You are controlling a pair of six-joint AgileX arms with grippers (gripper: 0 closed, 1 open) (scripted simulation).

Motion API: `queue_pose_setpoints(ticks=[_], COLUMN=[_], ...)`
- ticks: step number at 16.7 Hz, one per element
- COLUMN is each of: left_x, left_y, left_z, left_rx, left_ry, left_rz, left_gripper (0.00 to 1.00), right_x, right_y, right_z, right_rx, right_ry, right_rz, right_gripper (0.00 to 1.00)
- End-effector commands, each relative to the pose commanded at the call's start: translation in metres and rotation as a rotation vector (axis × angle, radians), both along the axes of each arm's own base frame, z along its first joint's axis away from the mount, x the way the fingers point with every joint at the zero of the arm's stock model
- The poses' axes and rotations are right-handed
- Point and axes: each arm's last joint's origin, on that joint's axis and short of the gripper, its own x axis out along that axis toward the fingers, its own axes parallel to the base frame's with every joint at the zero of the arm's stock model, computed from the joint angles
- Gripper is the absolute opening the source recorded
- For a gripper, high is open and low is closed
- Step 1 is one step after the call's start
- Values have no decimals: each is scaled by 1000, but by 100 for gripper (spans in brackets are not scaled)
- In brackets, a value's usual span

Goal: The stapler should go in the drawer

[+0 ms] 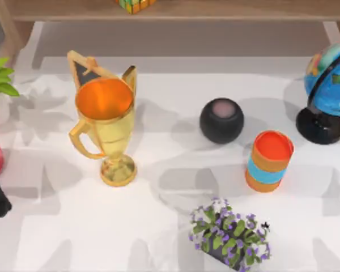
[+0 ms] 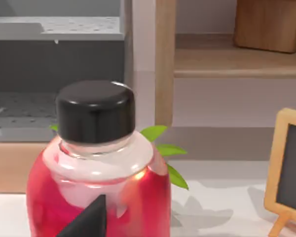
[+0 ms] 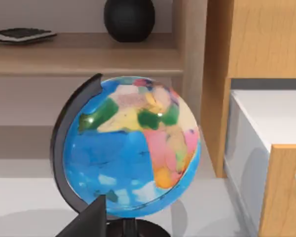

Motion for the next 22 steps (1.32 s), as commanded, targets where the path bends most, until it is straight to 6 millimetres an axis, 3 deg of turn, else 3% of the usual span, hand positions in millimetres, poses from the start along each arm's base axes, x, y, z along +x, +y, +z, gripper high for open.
queue_pose_setpoints(ticks=[5, 10, 15, 22], left_x=[0, 0, 0, 0], left_y=[0, 0, 0, 0], left_z=[0, 0, 0, 0], left_rx=[0, 0, 0, 0], left_ry=[0, 0, 0, 0], left_rz=[0, 0, 0, 0], left_gripper=[100, 100, 100, 100], right_x=[1, 18, 71, 152], right_y=[0, 0, 0, -2], right_z=[9, 38, 49, 25], right_rx=[-25, -127, -245, -348], right_ry=[55, 341, 824, 1368], right_rz=[-2, 17, 103, 292], right_gripper=[100, 100, 100, 100])
